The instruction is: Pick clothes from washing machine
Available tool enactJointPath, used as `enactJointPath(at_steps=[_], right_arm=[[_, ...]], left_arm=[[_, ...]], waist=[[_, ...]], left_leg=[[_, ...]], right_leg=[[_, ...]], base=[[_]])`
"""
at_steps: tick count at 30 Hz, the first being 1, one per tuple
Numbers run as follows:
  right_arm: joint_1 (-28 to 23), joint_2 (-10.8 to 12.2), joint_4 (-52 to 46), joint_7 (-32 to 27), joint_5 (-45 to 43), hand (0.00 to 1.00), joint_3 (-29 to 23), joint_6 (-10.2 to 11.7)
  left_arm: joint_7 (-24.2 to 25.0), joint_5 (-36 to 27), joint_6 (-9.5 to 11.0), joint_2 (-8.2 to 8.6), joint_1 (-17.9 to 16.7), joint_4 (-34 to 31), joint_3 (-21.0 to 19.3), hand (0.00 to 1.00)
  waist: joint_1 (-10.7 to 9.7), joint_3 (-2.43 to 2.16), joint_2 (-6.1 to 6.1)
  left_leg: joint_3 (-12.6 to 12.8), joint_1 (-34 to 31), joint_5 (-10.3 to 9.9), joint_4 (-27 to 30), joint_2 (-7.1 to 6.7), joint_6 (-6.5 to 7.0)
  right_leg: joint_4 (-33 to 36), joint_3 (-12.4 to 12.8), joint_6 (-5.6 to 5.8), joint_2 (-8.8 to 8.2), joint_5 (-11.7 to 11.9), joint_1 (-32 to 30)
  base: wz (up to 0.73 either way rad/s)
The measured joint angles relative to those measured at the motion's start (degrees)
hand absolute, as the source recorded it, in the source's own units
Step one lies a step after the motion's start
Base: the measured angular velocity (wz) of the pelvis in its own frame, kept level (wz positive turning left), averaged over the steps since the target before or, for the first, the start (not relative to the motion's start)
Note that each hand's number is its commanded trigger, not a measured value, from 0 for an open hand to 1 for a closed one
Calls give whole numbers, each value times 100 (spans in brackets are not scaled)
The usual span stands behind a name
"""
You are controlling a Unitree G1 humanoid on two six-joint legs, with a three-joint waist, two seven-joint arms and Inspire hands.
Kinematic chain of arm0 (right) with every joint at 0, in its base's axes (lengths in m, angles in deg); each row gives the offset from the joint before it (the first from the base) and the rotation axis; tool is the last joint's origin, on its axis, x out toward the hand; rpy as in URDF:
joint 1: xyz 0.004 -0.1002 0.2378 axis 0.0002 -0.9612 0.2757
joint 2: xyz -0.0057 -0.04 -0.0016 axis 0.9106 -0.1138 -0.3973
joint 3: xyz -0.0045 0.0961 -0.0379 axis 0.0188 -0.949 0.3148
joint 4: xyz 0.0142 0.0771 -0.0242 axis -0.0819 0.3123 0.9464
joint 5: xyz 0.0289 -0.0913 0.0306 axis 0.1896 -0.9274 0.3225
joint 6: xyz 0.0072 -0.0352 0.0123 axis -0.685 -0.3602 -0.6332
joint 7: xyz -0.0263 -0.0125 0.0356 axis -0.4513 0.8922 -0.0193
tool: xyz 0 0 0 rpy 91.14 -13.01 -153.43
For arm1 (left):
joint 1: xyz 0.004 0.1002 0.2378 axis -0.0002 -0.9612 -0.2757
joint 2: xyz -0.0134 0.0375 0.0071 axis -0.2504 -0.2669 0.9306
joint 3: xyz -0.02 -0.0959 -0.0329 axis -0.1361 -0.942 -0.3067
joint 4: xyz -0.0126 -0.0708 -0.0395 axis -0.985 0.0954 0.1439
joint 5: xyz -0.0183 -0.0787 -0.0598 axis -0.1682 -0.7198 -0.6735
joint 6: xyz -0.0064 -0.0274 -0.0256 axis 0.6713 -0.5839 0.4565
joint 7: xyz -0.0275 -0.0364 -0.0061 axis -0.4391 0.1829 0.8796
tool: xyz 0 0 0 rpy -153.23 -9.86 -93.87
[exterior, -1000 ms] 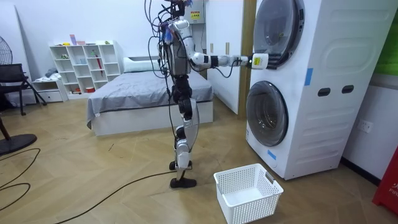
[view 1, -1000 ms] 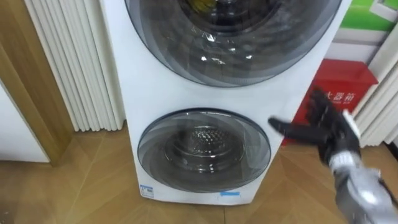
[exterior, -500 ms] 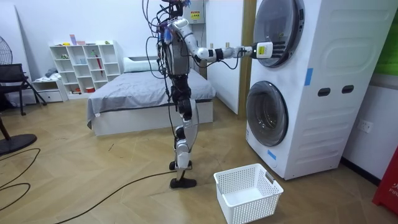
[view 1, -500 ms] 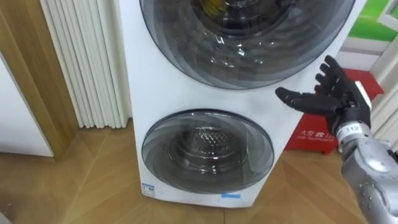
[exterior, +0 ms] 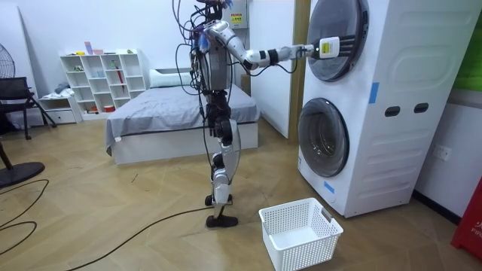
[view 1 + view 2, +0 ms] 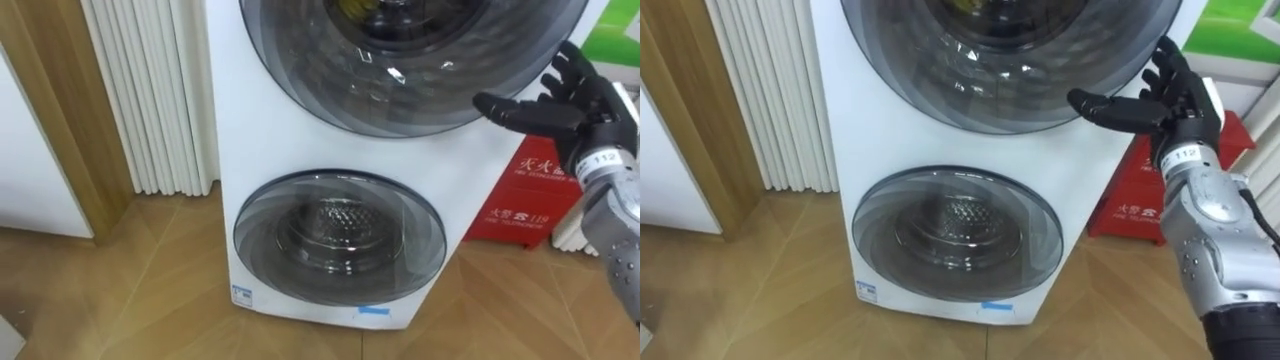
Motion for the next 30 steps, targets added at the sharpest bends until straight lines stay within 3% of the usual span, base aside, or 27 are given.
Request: enactJointPath(at_steps=[11, 17, 19, 24, 30], right_arm=[[35, -97, 0, -11, 285, 0, 6, 0], [93, -237, 204, 88, 462, 0, 30, 3], [173, -245, 307, 113, 484, 0, 80, 3], [327, -519, 512, 182, 539, 0, 445, 5], [629, -576, 901, 296, 611, 0, 671, 5]], left_arm=[[-8, 2, 45, -108, -27, -198, 9, 0], [2, 3, 61, -189, -39, -230, 8, 0], [16, 3, 61, -190, -54, -232, 8, 0], [49, 3, 64, -193, -85, -219, 0, 0], [48, -2, 60, -195, -200, -217, 12, 0]], waist=[[4, -14, -21], [116, -8, -13], [119, -5, -9], [139, -2, -7], [137, 1, -14]], left_leg=[[-43, 1, 1, -33, 0, 0], [-41, 62, 1, -65, 1, -1], [-42, 73, 1, -65, 2, -1], [-39, 59, 7, -57, 1, -9], [-35, 38, 36, -50, 9, -28]], right_leg=[[0, -25, 0, 3, 0, -2], [-4, -14, 0, 5, 0, 37], [-5, -15, 0, 5, 0, 48], [-8, -15, 0, 6, 0, 36], [-4, -39, -1, 10, 1, 12]], base=[[0], [-1], [0], [0], [-2]])
